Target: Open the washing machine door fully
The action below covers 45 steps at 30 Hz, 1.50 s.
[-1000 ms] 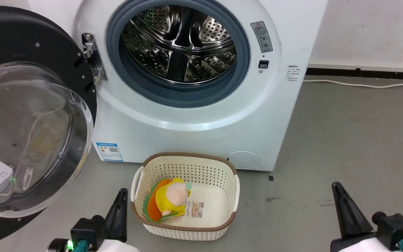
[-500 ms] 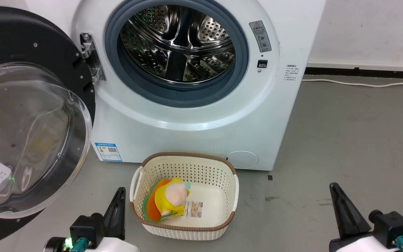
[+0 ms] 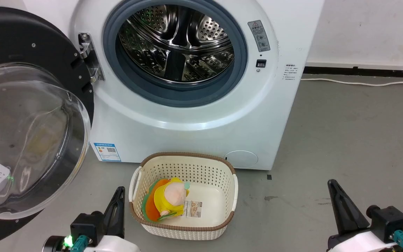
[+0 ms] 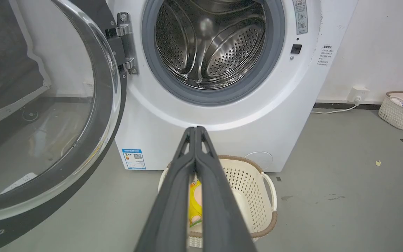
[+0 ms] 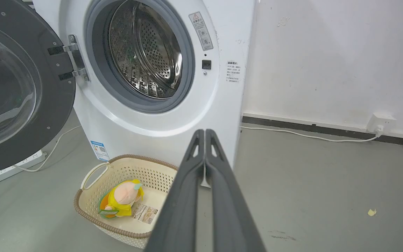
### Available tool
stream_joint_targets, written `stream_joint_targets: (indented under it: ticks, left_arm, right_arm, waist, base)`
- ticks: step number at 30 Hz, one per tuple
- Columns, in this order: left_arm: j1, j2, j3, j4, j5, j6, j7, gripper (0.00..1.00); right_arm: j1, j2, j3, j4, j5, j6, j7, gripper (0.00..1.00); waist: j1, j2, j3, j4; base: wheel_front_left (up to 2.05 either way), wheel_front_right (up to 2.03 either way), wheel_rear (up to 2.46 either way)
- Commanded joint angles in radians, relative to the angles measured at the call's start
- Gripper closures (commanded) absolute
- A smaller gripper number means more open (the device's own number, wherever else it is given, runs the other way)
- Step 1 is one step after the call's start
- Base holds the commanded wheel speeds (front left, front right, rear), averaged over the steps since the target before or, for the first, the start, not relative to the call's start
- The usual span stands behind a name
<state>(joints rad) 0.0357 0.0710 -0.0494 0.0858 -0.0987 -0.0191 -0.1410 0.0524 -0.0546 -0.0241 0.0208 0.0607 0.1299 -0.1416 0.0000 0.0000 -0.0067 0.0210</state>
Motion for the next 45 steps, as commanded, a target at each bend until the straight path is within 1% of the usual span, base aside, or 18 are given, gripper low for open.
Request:
stream_joint_targets:
  ticks: [1,45]
  left_arm:
    - [-0.016,-0.006,0.004,-0.009,0.008,0.008,0.005,1.00]
    - [-0.030,-0.016,0.035,-0.062,0.071,0.016,0.099,1.00]
  right_arm:
    - [-0.011,0.002,0.002,-0.006,-0.009,0.000,0.005,1.00]
    - [-0.040,0.004,0.017,-0.016,-0.045,0.001,0.100,1.00]
  waist:
    - [0.0000,0.0000,0.000,0.000]
    - [0.0000,0.0000,0.005,-0.015]
  base:
    - [0.00,0.00,0.00]
    - [0.00,0.00,0.00]
